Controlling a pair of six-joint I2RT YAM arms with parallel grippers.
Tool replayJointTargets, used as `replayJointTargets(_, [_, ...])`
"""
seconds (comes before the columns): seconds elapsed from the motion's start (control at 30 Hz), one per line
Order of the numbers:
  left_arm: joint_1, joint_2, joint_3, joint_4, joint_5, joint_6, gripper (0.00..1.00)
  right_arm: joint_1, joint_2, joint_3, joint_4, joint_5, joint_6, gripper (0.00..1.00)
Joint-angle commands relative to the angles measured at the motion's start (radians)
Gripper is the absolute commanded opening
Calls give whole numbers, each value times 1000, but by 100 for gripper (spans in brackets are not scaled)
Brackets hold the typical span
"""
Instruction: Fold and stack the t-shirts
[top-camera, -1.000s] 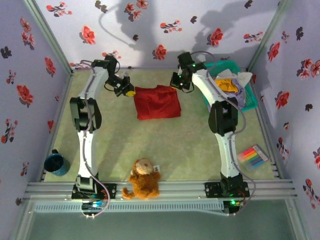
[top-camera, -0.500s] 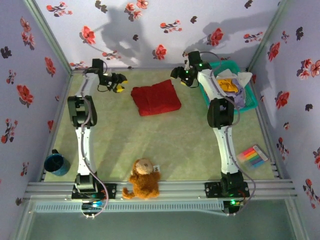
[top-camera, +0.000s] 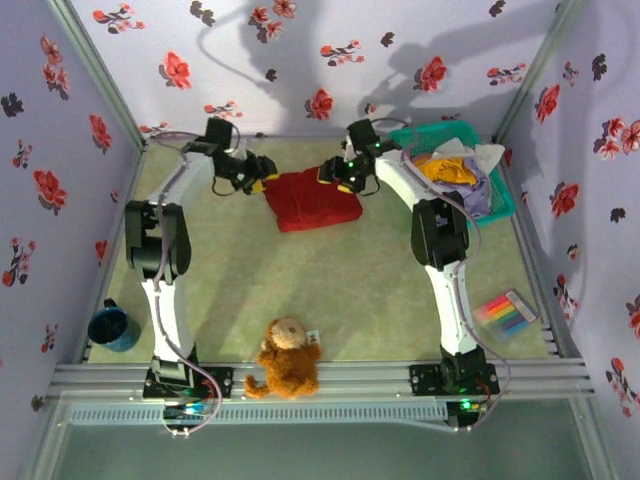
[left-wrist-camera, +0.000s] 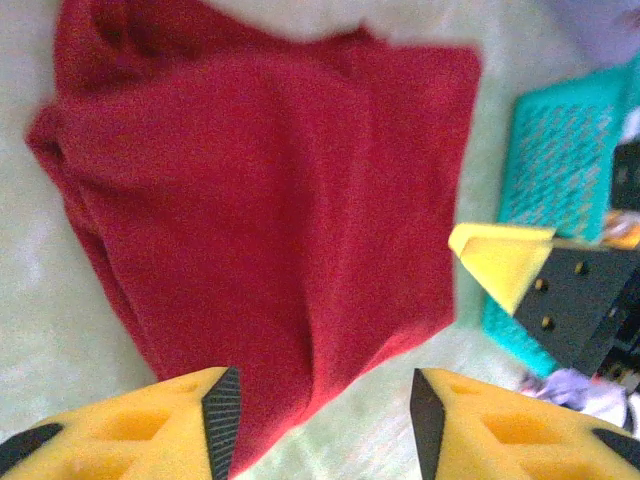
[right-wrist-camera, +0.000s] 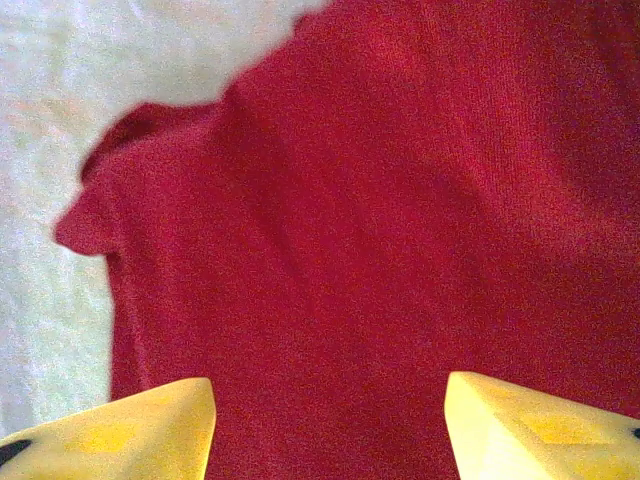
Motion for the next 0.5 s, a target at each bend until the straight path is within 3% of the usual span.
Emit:
replayJointTargets(0.0, [-36, -36, -77, -101, -102, 97, 53, -10, -23, -41, 39, -2, 31, 62])
replayJointTargets(0.13, [-81, -73, -164, -79, -162, 102, 53, -12, -20, -70, 49, -4, 40, 62])
replayJointTargets(0.33, [-116, -35, -202, -31, -161, 82, 53, -11, -2, -115, 57, -2, 50, 60])
replayJointTargets(0.4, [-116, -33, -233, 36, -152, 54, 48, -12, -7, -138, 62, -1, 52, 60])
replayJointTargets(0.47, [-113, -30, -265, 111, -119, 17, 31, -15, -12, -160, 66, 3, 53, 60])
